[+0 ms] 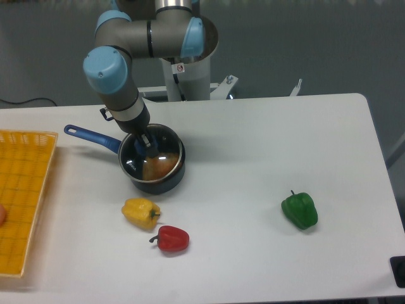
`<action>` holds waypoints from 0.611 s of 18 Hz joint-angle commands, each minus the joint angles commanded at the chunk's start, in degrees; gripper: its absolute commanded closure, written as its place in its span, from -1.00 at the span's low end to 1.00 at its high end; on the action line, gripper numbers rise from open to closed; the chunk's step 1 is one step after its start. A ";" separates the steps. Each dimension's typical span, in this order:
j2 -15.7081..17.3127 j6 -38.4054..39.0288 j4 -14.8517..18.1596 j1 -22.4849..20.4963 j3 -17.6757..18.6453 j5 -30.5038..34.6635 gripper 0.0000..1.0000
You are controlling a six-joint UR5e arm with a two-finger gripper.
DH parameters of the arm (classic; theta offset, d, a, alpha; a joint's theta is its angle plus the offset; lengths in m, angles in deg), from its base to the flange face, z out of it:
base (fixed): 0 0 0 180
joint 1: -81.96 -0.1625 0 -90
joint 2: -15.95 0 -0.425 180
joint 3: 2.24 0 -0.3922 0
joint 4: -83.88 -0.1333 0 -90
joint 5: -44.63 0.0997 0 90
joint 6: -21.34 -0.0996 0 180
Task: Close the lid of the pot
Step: 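Settle the lid onto the saucepan rim, adjusting its position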
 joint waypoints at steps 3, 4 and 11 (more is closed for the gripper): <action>-0.17 0.09 0.00 0.09 0.00 0.09 0.05; -0.18 0.00 0.00 0.09 0.00 0.09 0.00; -0.70 0.00 0.09 0.70 -0.09 0.61 -0.25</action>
